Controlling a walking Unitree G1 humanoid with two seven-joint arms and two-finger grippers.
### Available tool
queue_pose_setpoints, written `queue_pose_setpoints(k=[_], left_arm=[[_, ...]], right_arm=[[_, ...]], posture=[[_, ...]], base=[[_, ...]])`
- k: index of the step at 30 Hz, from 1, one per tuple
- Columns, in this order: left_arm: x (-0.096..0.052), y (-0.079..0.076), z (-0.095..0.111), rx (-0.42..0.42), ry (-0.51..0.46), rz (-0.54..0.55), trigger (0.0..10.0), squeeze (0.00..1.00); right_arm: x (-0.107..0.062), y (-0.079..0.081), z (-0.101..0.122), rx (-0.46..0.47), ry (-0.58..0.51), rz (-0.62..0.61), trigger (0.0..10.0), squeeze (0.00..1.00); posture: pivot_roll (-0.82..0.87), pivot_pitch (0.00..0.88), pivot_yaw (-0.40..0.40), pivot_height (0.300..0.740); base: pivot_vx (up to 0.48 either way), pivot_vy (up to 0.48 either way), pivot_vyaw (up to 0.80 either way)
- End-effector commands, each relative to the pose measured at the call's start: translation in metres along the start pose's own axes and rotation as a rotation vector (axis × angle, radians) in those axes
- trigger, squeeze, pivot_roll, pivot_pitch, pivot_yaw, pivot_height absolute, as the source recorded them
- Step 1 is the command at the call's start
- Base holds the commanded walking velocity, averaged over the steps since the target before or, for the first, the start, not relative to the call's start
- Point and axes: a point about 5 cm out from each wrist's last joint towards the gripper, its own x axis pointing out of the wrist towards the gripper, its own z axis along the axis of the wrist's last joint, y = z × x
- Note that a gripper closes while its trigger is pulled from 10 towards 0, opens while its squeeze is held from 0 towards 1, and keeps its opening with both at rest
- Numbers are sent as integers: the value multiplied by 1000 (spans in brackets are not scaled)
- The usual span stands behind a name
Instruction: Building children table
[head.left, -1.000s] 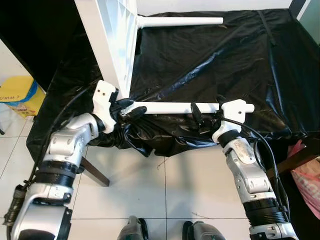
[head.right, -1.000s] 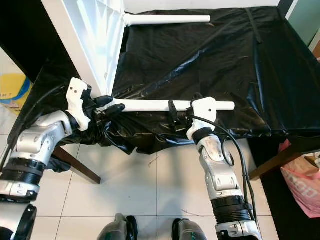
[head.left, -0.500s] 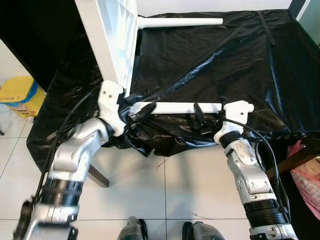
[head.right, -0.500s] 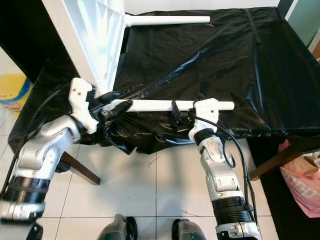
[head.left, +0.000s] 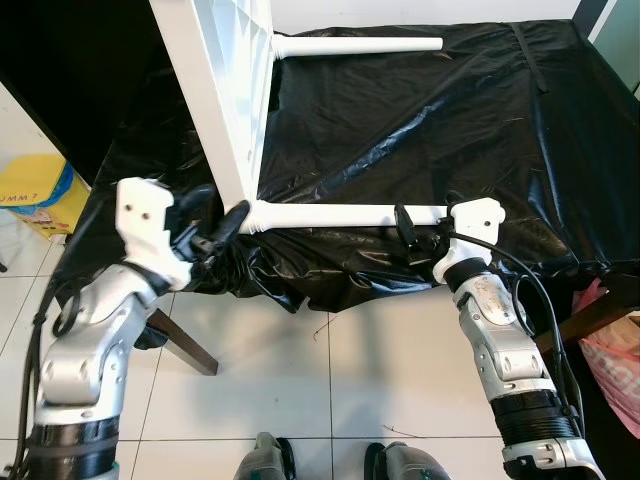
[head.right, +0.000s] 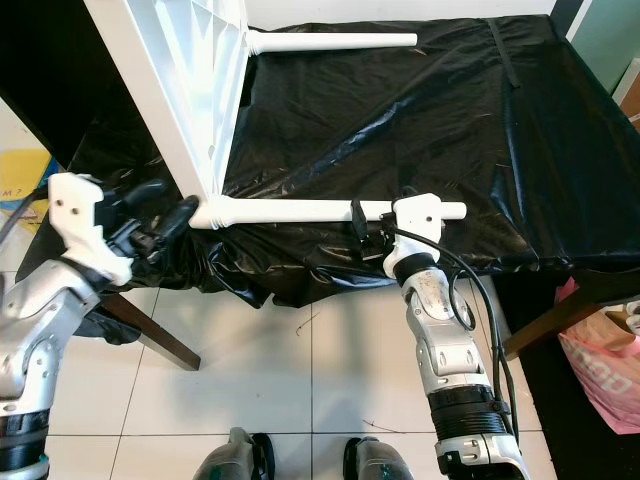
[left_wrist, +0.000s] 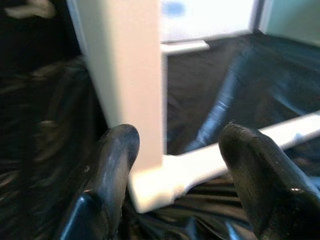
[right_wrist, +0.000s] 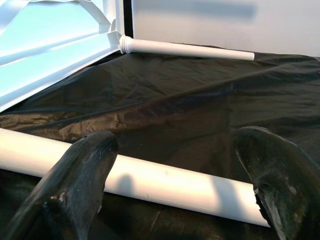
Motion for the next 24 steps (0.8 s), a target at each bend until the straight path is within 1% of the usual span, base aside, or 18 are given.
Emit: queue_pose_setpoints(k=[1,3,6,8,9,10,11,13,14,18,21,24], left_arm=[[-7,13,-6,8,15,276,10000,0],[-9,13,-11,-9,18,335,10000,0],[-10,9,-16,-28,19,352,10000,0],[-8,2,-22,-43,36,349,10000,0],[-8,2,-22,-43,36,349,10000,0],[-6,-3,-25,-66,46,324,10000,0],[-6,-3,-25,-66,46,324,10000,0],[-4,-9,-28,-103,52,288,10000,0],[-4,-10,-29,-111,48,291,10000,0],[-5,-7,-33,-97,48,357,10000,0],[-5,-7,-34,-90,54,363,10000,0],[-2,-11,-35,-88,51,336,10000,0]], right_arm=[[0,2,-3,18,5,-8,10000,0],[0,2,-3,31,3,-13,10000,0],[0,2,-3,35,-2,-25,10000,0],[0,1,-4,35,0,-40,10000,0],[0,1,-4,35,0,-40,10000,0],[0,1,-4,38,1,-46,10000,0],[0,1,-4,38,1,-46,10000,0],[0,0,-4,40,2,-55,10000,0],[-1,-1,-5,35,4,-64,10000,0],[-1,-4,-7,11,16,-88,10000,0],[-1,-5,-7,6,17,-88,10000,0],[0,-4,-7,4,15,-84,10000,0]], posture=[[16,136,8,740],[16,135,4,740],[16,135,3,740],[15,136,-2,740],[15,136,-2,740],[15,137,-6,740],[15,137,-6,740],[12,135,-6,740],[11,135,-7,740],[9,132,-8,740],[8,130,-8,740],[8,125,-13,740]], base=[[0,0,0],[0,0,0],[0,0,0],[0,0,0],[0,0,0],[0,0,0],[0,0,0],[0,0,0],[0,0,0],[0,0,0],[0,0,0],[0,0,0]])
